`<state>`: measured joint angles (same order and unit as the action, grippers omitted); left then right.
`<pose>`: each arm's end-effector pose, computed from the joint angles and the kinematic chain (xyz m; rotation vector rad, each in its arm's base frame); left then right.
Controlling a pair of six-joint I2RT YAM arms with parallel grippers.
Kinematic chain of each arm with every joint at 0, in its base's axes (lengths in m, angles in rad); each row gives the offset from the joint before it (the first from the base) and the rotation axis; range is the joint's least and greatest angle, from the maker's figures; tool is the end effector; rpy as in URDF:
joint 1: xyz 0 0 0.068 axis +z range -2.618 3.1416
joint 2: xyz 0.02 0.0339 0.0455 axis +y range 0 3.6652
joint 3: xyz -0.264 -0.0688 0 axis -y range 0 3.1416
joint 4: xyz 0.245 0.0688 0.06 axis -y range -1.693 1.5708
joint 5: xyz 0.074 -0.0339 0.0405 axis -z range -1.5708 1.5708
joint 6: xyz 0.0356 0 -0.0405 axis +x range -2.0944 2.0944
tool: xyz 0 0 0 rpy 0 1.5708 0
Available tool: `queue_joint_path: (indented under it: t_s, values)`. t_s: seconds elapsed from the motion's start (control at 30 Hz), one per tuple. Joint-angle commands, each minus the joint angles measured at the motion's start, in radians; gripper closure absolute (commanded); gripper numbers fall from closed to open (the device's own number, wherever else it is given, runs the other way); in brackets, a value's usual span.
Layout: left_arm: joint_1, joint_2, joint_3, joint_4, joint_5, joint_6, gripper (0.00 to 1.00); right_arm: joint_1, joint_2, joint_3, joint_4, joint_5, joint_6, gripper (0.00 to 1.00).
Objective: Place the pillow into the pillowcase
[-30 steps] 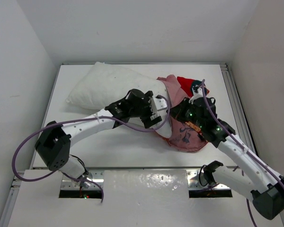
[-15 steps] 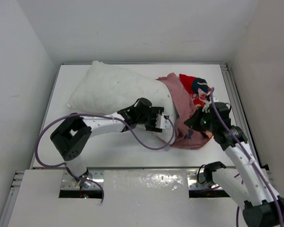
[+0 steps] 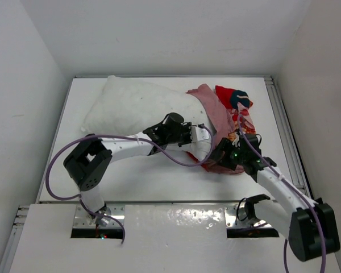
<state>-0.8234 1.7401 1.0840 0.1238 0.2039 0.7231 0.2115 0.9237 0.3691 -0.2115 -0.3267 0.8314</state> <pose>0.2591 -0.2902 0.2166 1.5540 1.4165 -0.2746 0.1720 0.0486 0.1714 0.5857 2.3941 0.8726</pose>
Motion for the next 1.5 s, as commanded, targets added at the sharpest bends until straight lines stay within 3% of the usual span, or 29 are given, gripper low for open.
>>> queue_joint_path:
  t_s: [0.0, 0.1, 0.2, 0.23, 0.33, 0.67, 0.83, 0.87, 1.1, 1.17, 1.23, 1.33, 1.37, 1.47]
  values:
    - [0.017, 0.029, 0.036, 0.027, -0.054, -0.054, 1.00, 0.005, 0.084, 0.041, 0.188, -0.003, -0.003, 0.31]
    - [0.015, 0.038, 0.045, 0.036, -0.049, -0.065, 1.00, 0.002, 0.147, 0.004, 0.279, 0.078, 0.023, 0.41]
    - [0.017, 0.039, 0.048, 0.033, -0.049, -0.071, 1.00, 0.000, 0.194, 0.024, 0.325, 0.113, 0.012, 0.58]
    - [0.015, 0.036, 0.050, 0.027, -0.054, -0.071, 1.00, 0.000, 0.210, 0.037, 0.308, 0.129, 0.005, 0.78]
    - [0.018, 0.032, 0.051, 0.022, -0.073, -0.070, 1.00, 0.003, 0.181, 0.053, 0.246, 0.147, -0.038, 0.99]
    - [0.012, 0.065, 0.103, 0.028, -0.198, -0.105, 1.00, 0.009, -0.080, 0.114, -0.058, 0.224, -0.173, 1.00]
    - [-0.016, 0.085, 0.123, 0.056, -0.302, -0.111, 1.00, 0.019, -0.094, 0.123, -0.022, 0.066, -0.235, 1.00]
    - [-0.023, 0.085, 0.129, 0.056, -0.311, -0.134, 1.00, 0.028, -0.085, 0.129, -0.008, -0.031, -0.267, 1.00]
    - [-0.019, 0.098, 0.226, -0.004, -0.389, -0.306, 1.00, 0.071, -0.079, 0.188, 0.069, -0.317, -0.298, 1.00]
    - [-0.019, 0.099, 0.247, -0.029, -0.379, -0.309, 1.00, 0.072, -0.071, 0.208, 0.104, -0.376, -0.276, 1.00]
    - [-0.025, 0.104, 0.238, -0.038, -0.354, -0.272, 1.00, 0.072, -0.053, 0.189, 0.245, -0.387, -0.200, 1.00]
    - [-0.034, 0.121, 0.244, -0.093, -0.304, -0.280, 1.00, 0.069, 0.024, 0.102, 0.570, -0.382, -0.019, 1.00]
    - [-0.034, 0.116, 0.257, -0.122, -0.257, -0.287, 0.95, 0.068, 0.055, 0.090, 0.671, -0.365, 0.051, 1.00]
    - [-0.036, 0.098, 0.269, -0.184, -0.177, -0.298, 0.84, 0.063, 0.179, 0.083, 0.736, -0.295, 0.129, 1.00]
